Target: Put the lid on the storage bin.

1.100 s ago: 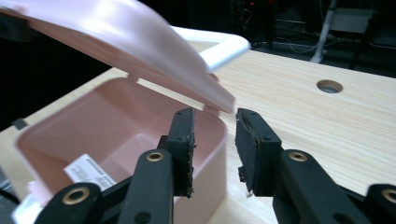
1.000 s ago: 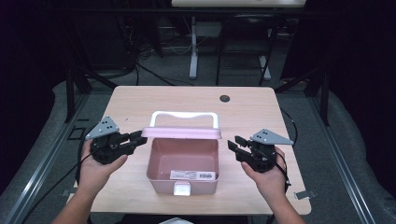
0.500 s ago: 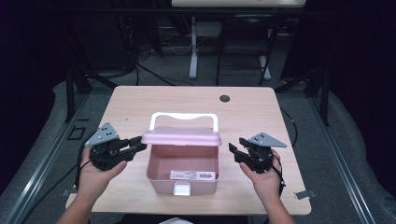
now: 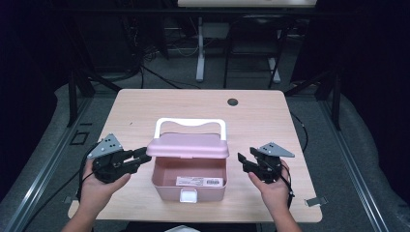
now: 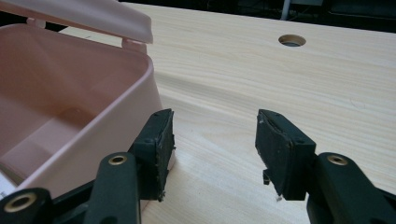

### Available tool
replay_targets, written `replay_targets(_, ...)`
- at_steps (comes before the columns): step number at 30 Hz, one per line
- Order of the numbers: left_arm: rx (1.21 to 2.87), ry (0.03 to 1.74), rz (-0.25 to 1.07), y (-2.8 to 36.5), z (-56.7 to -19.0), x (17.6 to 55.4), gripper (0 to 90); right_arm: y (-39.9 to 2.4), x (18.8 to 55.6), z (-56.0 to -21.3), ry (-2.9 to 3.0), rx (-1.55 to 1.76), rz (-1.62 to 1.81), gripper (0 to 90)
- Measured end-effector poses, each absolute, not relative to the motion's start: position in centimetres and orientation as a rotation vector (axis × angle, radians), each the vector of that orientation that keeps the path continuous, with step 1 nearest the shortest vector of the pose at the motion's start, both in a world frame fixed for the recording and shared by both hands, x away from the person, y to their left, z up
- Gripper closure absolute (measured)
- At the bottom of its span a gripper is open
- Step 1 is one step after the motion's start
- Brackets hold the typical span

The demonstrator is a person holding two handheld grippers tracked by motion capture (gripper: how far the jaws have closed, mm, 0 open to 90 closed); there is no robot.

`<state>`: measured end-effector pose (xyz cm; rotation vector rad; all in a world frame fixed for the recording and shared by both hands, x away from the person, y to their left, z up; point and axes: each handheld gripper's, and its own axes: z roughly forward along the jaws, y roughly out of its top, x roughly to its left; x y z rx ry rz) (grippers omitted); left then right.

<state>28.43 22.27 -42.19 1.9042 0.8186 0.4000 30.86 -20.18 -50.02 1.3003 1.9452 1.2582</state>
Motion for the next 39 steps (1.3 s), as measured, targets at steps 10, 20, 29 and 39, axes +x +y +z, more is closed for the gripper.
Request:
replay_targets(10,1.902,0.815,0.387,22.5,-42.9,27.7,71.7,-20.5,30.7,-50.4,1.924,1.311,1.254,45.9)
replay_targets(20,1.909,0.823,0.376,22.5,-43.8,27.2,71.8,-20.8,30.6,-50.9,1.914,1.32,1.238,45.9)
replay_targets(29,1.913,0.827,0.36,22.7,-44.6,26.8,72.1,-20.9,30.4,-51.1,1.906,1.325,1.242,45.9)
replay_targets(39,1.921,0.828,0.352,23.0,-45.0,26.2,72.3,-21.1,30.4,-51.4,1.904,1.346,1.266,45.9)
